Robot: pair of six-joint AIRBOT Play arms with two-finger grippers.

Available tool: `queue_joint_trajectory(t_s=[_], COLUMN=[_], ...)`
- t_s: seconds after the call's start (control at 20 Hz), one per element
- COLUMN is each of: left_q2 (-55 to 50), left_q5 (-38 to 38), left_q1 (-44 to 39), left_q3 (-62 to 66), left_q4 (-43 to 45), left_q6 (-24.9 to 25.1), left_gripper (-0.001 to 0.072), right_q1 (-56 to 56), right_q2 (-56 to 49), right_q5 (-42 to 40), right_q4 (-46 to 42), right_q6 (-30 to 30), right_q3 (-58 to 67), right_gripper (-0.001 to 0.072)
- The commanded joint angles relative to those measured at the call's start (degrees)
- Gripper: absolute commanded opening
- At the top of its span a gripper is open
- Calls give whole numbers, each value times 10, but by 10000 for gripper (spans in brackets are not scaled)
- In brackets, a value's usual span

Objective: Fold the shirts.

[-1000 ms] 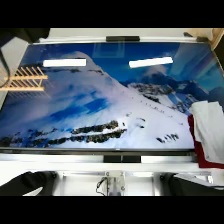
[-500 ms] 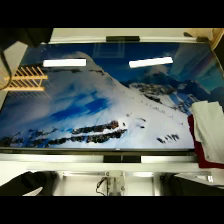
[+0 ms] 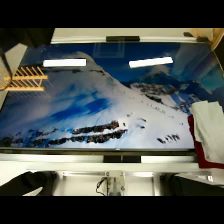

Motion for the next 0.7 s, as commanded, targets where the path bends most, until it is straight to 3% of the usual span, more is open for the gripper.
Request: queue_joint_trajectory(t_s=[0.0,0.2,0.45,0.65], left_q2=[0,0,0,-5], left_q5=[-3,-3,-3,-3], left_q1=[0,0,0,0], left_q3=[0,0,0,0], left_q4=[0,0,0,0], left_q6=[-2,-2,0,0], left_gripper=[593,593,593,594], right_q1=[-10,9,47,83], right_q2=[4,18,48,70], right_q5=[-2,28,29,124], right_q4=[29,90,72,73], right_q6=[-2,-49,-49,-49], right_q3=[0,0,0,0], right_gripper=[86,86,86,86])
